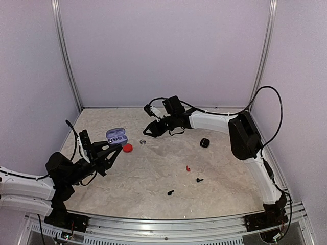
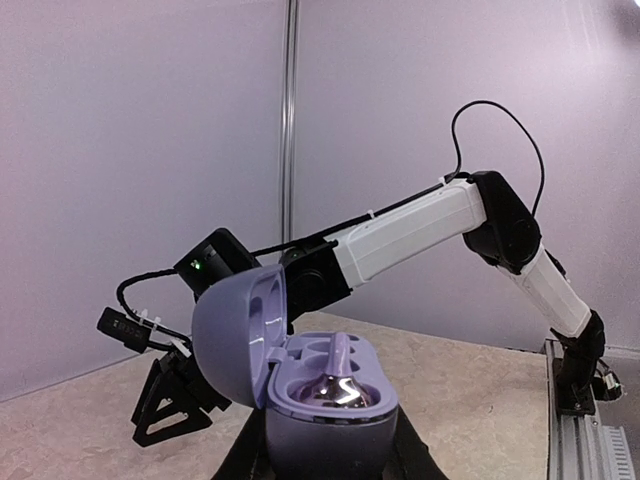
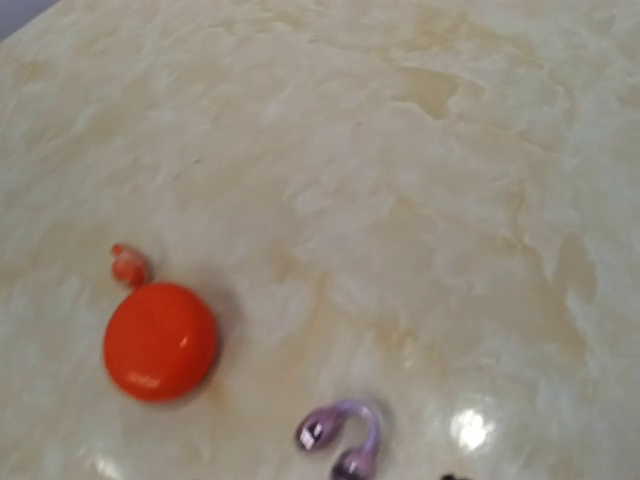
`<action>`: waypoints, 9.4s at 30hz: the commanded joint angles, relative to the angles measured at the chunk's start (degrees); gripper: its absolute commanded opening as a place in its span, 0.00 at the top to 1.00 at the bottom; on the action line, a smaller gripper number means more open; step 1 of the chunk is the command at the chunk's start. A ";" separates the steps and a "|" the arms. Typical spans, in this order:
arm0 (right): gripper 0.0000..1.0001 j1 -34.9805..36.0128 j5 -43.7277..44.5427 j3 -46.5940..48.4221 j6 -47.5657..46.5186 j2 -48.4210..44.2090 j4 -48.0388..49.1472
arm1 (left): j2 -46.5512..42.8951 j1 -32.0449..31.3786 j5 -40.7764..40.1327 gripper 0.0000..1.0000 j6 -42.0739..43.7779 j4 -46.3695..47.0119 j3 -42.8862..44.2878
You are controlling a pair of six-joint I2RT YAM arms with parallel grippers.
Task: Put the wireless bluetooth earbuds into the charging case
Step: Move the right earbud to the center of the board, then adjust the right earbud at the center of the board, then pick up the right earbud from the center of the board.
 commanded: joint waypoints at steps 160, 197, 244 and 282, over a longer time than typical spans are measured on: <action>0.55 2.90 -27.77 -31.66 -6.12 -8.81 6.35 | -2.04 1.02 0.91 1.00 1.25 -0.11 -1.36; 0.48 3.09 -28.07 -19.95 -4.83 -1.46 7.82 | -1.22 1.02 0.87 1.00 1.15 0.46 -1.18; 0.39 17.29 24.02 -43.55 10.18 -17.64 17.54 | -3.01 1.02 -1.69 1.00 2.94 -0.13 -2.38; 0.36 19.20 17.57 -45.28 -1.04 -15.78 23.32 | -3.99 1.02 -1.79 1.00 3.32 0.13 -3.33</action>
